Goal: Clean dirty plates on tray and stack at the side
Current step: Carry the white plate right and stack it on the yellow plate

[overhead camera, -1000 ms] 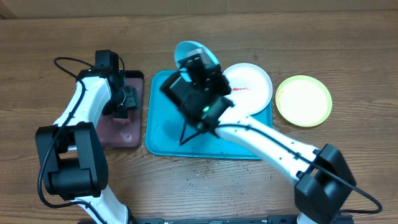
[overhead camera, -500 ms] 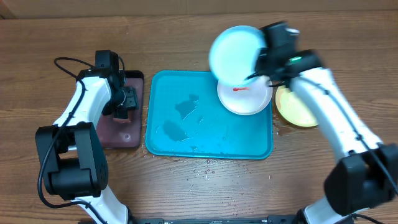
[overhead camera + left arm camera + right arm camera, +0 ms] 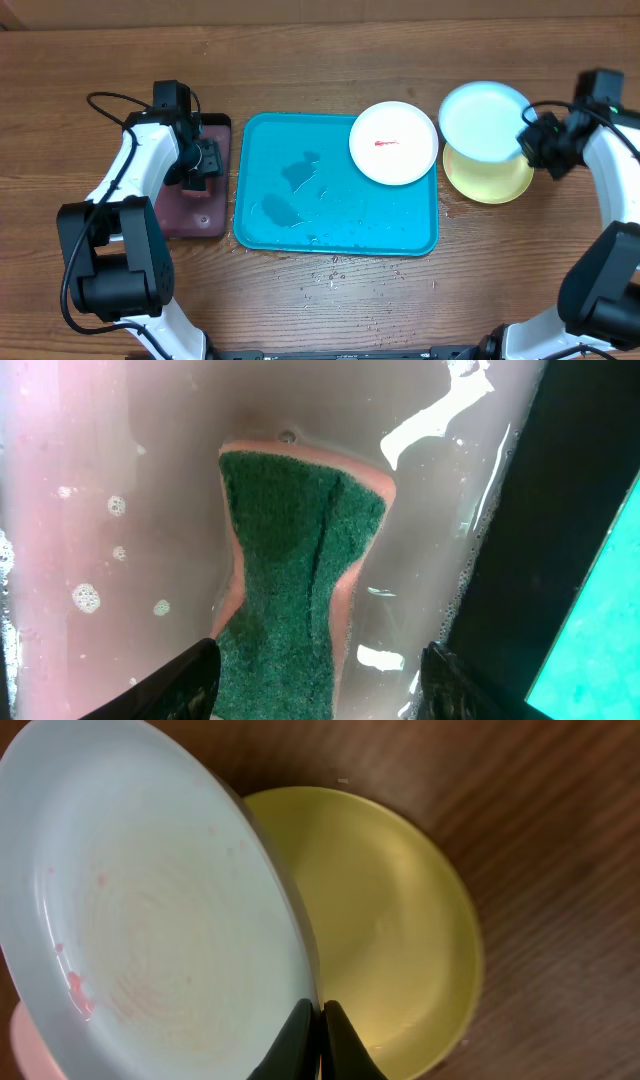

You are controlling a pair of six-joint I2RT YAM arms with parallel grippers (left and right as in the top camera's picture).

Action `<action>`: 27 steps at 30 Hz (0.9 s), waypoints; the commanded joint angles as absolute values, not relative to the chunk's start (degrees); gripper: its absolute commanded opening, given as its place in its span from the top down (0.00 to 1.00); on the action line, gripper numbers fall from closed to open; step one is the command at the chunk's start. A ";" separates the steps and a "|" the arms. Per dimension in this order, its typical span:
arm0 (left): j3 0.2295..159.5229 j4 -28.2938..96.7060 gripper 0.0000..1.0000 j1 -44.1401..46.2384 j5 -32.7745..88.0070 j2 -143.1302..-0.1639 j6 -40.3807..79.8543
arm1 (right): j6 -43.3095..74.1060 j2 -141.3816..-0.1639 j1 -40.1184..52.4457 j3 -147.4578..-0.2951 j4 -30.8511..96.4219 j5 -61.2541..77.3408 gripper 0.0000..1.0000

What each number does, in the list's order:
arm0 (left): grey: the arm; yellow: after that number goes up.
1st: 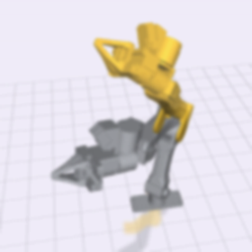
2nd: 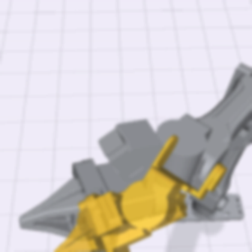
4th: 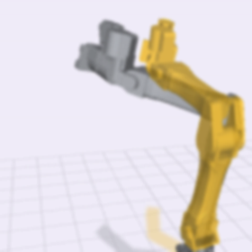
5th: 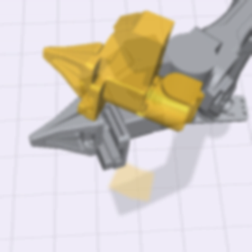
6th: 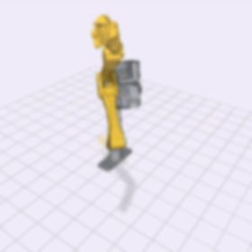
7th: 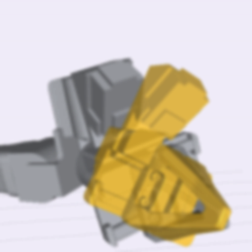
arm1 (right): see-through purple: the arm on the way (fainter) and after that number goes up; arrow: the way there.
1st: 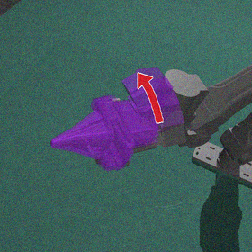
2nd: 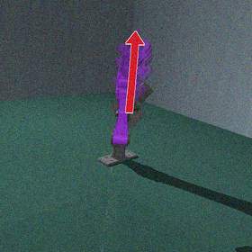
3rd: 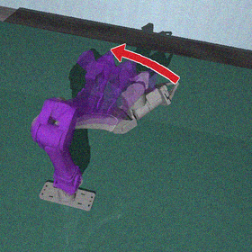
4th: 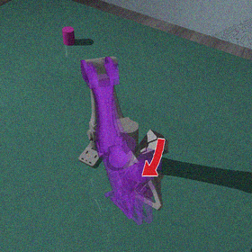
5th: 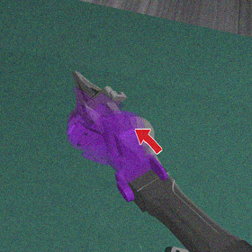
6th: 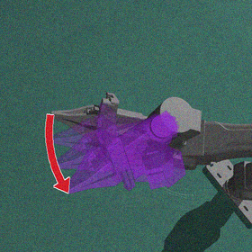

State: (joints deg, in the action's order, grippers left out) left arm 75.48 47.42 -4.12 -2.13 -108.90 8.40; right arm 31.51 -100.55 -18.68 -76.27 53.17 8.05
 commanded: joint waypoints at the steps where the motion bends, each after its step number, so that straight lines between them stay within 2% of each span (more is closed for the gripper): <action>1: 76.60 47.55 0.35 -3.73 -2.04 -107.53 7.73 | 31.29 -99.02 -20.40 -72.99 52.75 10.11 0.96; 8: 76.60 47.57 0.35 -3.73 -2.04 -107.53 7.70 | 31.33 -99.02 -20.86 -69.76 52.86 8.62 0.96; 9: 76.60 47.57 0.35 -3.73 -2.04 -107.53 7.70 | 31.31 -99.02 -20.86 -69.76 53.04 8.62 0.91; 10: 76.60 47.55 0.35 -3.73 -2.04 -107.53 7.70 | 31.31 -99.02 -20.86 -69.76 53.15 8.64 0.81; 11: 76.60 47.55 0.35 -3.73 -2.02 -107.53 7.73 | 31.31 -99.02 -20.86 -69.76 53.32 8.64 0.66; 14: 76.60 47.55 0.35 -3.73 -2.04 -107.53 7.70 | 31.31 -99.02 -20.86 -69.76 54.15 8.62 0.65; 16: 76.60 47.57 0.35 -3.73 -2.04 -107.53 7.70 | 31.33 -99.02 -20.86 -69.76 54.43 8.78 0.55; 19: 76.60 47.55 0.35 -3.73 -2.04 -107.53 7.70 | 30.81 -99.02 -20.86 -69.78 54.06 10.66 0.48; 22: 76.60 47.57 0.35 -3.73 -2.04 -107.53 7.70 | 22.00 -99.02 -20.32 -69.78 51.03 18.92 0.44; 26: 76.60 47.55 0.35 -3.73 -2.04 -107.53 7.70 | 9.72 -99.02 -18.11 -69.78 45.84 32.27 0.33; 27: 76.60 47.55 0.35 -3.73 -2.04 -107.53 7.70 | 6.90 -99.02 -15.75 -69.76 43.44 33.06 0.34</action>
State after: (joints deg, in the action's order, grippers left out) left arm 75.48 47.42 -4.12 -2.13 -108.90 8.40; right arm 17.30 -100.55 -19.20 -69.95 46.24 23.99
